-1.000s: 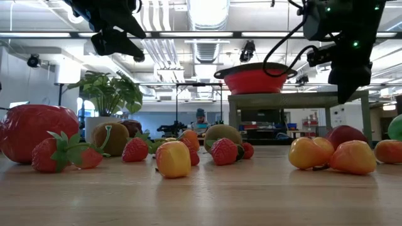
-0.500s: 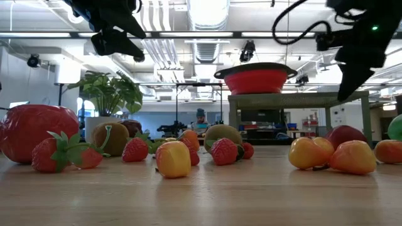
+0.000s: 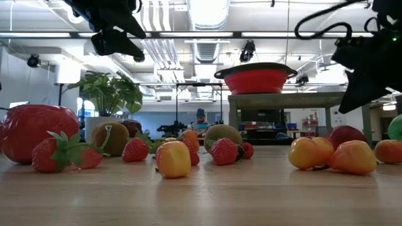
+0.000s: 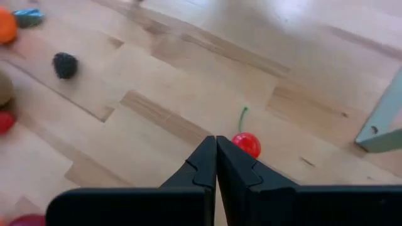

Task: Pick & Place Fruit
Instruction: Put the red cherry into strainer bowl on the shelf

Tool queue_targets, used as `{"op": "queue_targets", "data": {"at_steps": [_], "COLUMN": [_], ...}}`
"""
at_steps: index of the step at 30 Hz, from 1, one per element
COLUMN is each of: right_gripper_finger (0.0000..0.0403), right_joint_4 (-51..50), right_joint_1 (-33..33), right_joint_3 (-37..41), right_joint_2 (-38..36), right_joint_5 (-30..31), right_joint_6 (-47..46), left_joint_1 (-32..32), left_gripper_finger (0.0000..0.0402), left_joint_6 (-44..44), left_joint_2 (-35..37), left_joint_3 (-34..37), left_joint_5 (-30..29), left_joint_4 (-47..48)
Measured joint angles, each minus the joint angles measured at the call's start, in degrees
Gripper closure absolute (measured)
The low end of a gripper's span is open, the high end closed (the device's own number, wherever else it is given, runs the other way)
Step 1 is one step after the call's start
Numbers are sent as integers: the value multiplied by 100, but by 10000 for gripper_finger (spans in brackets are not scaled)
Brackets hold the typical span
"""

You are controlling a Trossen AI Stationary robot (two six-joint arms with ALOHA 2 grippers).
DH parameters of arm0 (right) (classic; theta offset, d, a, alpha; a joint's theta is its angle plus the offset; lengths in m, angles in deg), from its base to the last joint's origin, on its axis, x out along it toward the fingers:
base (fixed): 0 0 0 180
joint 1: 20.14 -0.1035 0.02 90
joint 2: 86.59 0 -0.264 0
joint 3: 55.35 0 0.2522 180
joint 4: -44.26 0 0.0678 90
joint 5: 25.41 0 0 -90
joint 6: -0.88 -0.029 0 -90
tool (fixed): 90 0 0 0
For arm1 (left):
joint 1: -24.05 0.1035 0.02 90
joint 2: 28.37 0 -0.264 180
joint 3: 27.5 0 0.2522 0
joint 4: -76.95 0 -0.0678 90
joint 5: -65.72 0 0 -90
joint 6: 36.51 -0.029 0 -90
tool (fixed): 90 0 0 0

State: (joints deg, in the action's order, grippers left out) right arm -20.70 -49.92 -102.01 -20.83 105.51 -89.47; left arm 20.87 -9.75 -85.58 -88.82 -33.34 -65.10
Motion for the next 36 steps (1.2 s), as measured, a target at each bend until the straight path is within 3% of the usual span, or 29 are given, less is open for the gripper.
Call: {"op": "queue_targets", "data": {"at_steps": [5,15,22,27,36], "right_gripper_finger": [394,394,388,349,243], "right_joint_4": [351,-367,-638,-627,-465], "right_joint_1": [4,98,298,544,778], "right_joint_3": [100,-578,-822,-787,-660], "right_joint_2": [175,1767,1921,1828,1875], "right_joint_5": [-21,-373,-667,-713,-796], "right_joint_6": [-223,-789,-700,-401,-223], "left_joint_1": [0,0,-1,-2,-1], "left_gripper_finger": [128,128,128,128,128], "left_joint_6": [0,0,0,0,0], "left_joint_2": [0,0,0,0,0], "left_joint_3": [0,-7,-7,-7,-7], "left_joint_5": [0,-2,-2,0,0], "left_joint_4": [-2,-9,-11,-12,-13]}}
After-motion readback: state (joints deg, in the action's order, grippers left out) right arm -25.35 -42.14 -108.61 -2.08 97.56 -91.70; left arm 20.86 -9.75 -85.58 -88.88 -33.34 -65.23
